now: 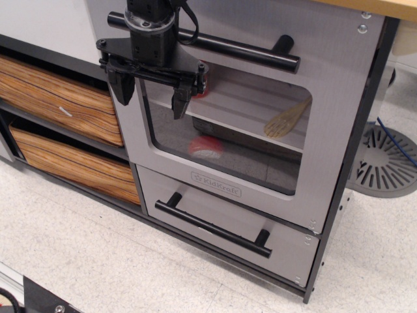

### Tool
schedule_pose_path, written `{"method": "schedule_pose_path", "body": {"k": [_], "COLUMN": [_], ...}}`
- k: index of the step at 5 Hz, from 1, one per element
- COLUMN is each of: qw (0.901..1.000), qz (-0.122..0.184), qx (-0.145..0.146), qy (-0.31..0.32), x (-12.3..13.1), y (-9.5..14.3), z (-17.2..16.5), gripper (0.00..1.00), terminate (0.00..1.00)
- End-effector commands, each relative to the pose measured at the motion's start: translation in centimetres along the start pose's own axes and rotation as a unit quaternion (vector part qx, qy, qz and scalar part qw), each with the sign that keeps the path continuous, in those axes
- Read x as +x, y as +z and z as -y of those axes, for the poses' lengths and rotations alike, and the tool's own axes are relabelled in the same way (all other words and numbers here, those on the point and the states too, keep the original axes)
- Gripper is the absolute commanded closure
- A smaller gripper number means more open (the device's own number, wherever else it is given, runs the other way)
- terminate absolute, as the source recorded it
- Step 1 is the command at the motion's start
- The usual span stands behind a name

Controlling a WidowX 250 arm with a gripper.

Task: Open oven

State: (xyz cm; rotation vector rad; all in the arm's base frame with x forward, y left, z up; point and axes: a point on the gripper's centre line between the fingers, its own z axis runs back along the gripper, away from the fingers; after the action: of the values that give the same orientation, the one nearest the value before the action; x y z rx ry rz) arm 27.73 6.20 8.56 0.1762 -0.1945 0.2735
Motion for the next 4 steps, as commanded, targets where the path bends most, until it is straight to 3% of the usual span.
{"method": "schedule_pose_path", "body": {"k": [1, 2, 4], "qw": [1.0000, 0.9976, 0.9753], "qz": [0.000, -0.003, -0.021], "qx": [0.000, -0.027, -0.082], "qy": [0.000, 0.064, 0.204], "x": [0.0, 0.3, 2.3], "y": [0.0, 2.2, 5.6], "z": [0.0, -0.5, -2.6], "gripper": [0.00, 0.00, 0.00], "terminate": [0.00, 0.00, 0.00]}}
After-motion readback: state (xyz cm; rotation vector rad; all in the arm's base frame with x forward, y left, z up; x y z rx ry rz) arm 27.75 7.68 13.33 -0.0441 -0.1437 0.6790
